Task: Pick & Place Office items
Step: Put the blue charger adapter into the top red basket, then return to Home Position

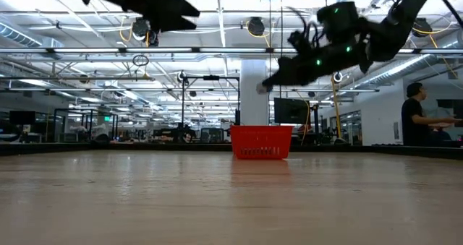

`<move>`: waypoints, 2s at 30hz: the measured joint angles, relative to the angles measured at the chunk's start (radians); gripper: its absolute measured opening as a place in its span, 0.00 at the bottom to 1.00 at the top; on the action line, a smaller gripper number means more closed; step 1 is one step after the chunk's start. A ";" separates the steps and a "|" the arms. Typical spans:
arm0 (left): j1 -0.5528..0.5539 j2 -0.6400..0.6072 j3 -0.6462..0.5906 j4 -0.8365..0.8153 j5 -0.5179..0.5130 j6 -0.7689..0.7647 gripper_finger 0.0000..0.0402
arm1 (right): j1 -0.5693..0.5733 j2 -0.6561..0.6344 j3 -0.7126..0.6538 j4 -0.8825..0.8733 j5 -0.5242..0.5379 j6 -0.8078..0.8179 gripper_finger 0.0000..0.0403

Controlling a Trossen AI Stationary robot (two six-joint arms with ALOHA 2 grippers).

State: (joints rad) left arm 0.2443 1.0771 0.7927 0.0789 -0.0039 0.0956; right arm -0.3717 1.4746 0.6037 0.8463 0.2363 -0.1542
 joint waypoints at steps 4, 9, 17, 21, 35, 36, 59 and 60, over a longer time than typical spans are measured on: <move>0.047 -0.001 -0.098 0.122 -0.004 -0.034 0.80 | -0.082 0.109 0.020 0.002 -0.126 0.101 0.34; 0.105 -0.001 -0.167 0.193 -0.004 -0.094 0.82 | -0.098 0.200 0.054 -0.003 -0.139 0.117 0.34; 0.151 0.002 -0.178 0.235 0.000 -0.146 0.81 | -0.101 0.213 0.061 -0.030 -0.158 0.115 0.36; 0.150 0.003 -0.178 0.245 -0.007 -0.162 0.78 | -0.106 0.213 0.061 -0.037 -0.159 0.116 0.43; 0.149 -0.046 -0.178 0.211 0.005 -0.175 0.78 | -0.097 0.155 0.051 -0.068 -0.160 0.101 0.53; 0.150 -0.074 -0.177 0.207 0.005 -0.180 0.78 | -0.097 0.125 0.052 -0.087 -0.160 0.078 0.53; 0.100 -0.725 -0.418 -0.238 -0.018 -0.194 0.76 | -0.098 -0.701 0.052 -0.678 -0.160 0.082 0.53; 0.100 -0.755 -0.435 -0.237 -0.024 -0.205 0.76 | -0.098 -0.716 0.052 -0.693 -0.160 0.083 0.53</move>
State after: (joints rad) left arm 0.3439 0.3219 0.3577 -0.1584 -0.0275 -0.1092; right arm -0.4694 0.7586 0.6556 0.1532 0.0765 -0.0710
